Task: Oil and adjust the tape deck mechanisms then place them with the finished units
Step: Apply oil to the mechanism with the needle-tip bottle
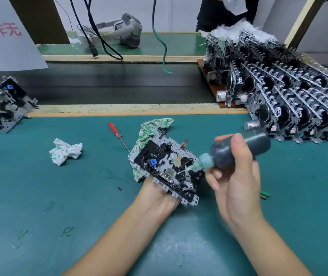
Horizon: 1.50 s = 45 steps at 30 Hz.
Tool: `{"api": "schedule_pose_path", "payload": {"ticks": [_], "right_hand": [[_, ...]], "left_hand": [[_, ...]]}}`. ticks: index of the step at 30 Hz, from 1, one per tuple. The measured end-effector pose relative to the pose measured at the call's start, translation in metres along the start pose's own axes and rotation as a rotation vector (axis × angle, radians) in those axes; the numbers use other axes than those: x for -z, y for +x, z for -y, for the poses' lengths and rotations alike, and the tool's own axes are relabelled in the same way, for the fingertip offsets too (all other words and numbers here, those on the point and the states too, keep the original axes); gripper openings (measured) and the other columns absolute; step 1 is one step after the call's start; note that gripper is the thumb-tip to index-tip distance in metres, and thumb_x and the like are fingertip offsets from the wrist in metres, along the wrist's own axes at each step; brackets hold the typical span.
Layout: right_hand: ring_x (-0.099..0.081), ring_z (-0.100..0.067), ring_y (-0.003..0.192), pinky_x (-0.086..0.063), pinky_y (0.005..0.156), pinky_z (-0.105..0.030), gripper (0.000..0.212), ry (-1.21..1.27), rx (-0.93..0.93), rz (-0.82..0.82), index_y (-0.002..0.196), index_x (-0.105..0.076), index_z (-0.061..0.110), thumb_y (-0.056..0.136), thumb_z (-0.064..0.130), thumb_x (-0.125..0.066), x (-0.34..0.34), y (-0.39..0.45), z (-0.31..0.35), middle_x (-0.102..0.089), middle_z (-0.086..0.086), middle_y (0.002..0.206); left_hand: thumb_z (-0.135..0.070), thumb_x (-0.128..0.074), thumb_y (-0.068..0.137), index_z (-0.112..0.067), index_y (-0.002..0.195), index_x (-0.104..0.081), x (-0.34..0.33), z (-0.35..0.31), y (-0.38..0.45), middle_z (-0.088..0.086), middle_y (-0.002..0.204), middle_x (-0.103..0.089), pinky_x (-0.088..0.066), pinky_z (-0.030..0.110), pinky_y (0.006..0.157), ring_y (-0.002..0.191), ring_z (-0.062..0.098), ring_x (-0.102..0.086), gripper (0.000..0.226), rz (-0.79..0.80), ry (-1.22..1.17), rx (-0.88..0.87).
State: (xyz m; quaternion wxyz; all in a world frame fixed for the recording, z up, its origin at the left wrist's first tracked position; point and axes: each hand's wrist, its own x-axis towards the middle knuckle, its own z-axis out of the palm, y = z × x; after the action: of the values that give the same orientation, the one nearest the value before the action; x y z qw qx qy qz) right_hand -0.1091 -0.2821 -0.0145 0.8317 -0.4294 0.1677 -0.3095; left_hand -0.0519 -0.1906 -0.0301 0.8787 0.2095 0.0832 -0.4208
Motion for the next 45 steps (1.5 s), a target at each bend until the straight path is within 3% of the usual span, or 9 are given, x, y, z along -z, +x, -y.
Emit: {"api": "schedule_pose_path", "payload": {"ticks": [5,12,15,17,25,28,37,41,45], "right_hand": [[-0.035,0.0,0.037,-0.026,0.034,-0.01,0.035,-0.086,-0.039,-0.037,0.073,-0.057,0.019,0.056,0.048,-0.066,0.002,-0.001,-0.003,-0.049,0.011,0.053],[-0.031,-0.001,0.036,-0.026,0.034,-0.011,0.018,-0.102,-0.005,0.082,0.061,-0.068,0.028,0.065,0.045,-0.064,0.002,-0.003,-0.004,-0.051,0.01,0.053],[-0.032,-0.003,0.035,-0.027,0.035,-0.01,0.016,-0.1,-0.017,0.077,0.061,-0.067,0.024,0.074,0.035,-0.065,0.0,-0.002,-0.004,-0.053,0.01,0.054],[-0.032,-0.003,0.035,-0.027,0.035,-0.01,0.019,-0.106,-0.016,0.076,0.061,-0.068,0.025,0.076,0.033,-0.061,0.001,-0.002,-0.004,-0.053,0.01,0.054],[-0.032,-0.002,0.037,-0.027,0.033,-0.012,0.016,-0.12,0.003,0.108,0.062,-0.067,0.027,0.066,0.043,-0.064,0.003,-0.001,-0.005,-0.051,0.009,0.053],[-0.031,-0.003,0.037,-0.026,0.033,-0.012,0.018,-0.129,-0.001,0.091,0.061,-0.066,0.026,0.064,0.044,-0.064,0.004,0.0,-0.006,-0.048,0.009,0.052],[-0.034,-0.002,0.035,-0.027,0.032,-0.01,0.019,-0.059,0.01,0.103,0.062,-0.065,0.026,0.065,0.044,-0.062,0.008,0.003,-0.002,-0.05,0.008,0.052],[-0.037,-0.002,0.038,-0.03,0.034,-0.011,0.028,0.113,0.037,0.041,0.075,-0.058,0.019,0.075,0.046,-0.063,0.012,0.013,0.006,-0.055,0.007,0.056],[-0.05,-0.005,0.046,-0.042,0.041,-0.016,0.028,0.113,0.039,-0.102,0.081,-0.058,0.018,0.069,0.044,-0.062,0.019,0.025,0.011,-0.059,0.004,0.066]], "left_hand": [[0.006,-0.09,-0.001,0.012,0.069,-0.07,0.001,0.004,-0.001,0.027,0.073,-0.068,-0.052,0.038,0.037,0.058,0.033,-0.07,0.073,0.024,0.009,0.039],[0.0,-0.093,0.006,0.01,0.077,-0.071,0.008,0.006,0.006,0.026,0.083,-0.068,-0.058,0.04,0.051,0.066,0.031,-0.07,0.075,0.048,0.063,0.013],[-0.01,-0.087,0.042,0.008,0.098,-0.063,0.013,0.006,0.008,0.029,0.092,-0.061,-0.058,0.039,0.06,0.07,0.035,-0.065,0.063,0.052,0.152,0.032],[-0.01,-0.055,0.068,0.005,0.11,-0.053,0.012,0.007,0.009,0.026,0.095,-0.055,-0.058,0.036,0.064,0.072,0.031,-0.061,0.044,0.053,0.214,0.029],[-0.005,-0.043,0.071,0.005,0.096,-0.061,0.012,0.008,0.009,0.027,0.089,-0.059,-0.058,0.038,0.064,0.072,0.032,-0.063,0.033,0.112,0.238,0.024],[-0.005,-0.04,0.075,0.004,0.111,-0.052,0.014,0.008,0.012,0.026,0.101,-0.053,-0.057,0.036,0.068,0.081,0.033,-0.057,0.038,0.058,0.218,0.028],[-0.006,-0.047,0.069,0.001,0.083,-0.066,0.013,0.007,0.008,0.015,0.08,-0.069,-0.059,0.032,0.056,0.065,0.021,-0.07,0.025,0.01,0.212,-0.058],[0.002,-0.043,0.091,-0.015,0.084,-0.062,0.012,-0.004,0.007,-0.005,0.063,-0.067,-0.05,0.021,0.043,0.052,0.008,-0.063,0.027,-0.105,0.63,-0.33],[-0.001,-0.044,0.097,-0.023,0.093,-0.057,0.013,-0.021,0.01,-0.013,0.092,-0.065,-0.045,0.018,0.078,0.085,0.005,-0.06,0.027,-0.156,1.413,-0.717]]}}
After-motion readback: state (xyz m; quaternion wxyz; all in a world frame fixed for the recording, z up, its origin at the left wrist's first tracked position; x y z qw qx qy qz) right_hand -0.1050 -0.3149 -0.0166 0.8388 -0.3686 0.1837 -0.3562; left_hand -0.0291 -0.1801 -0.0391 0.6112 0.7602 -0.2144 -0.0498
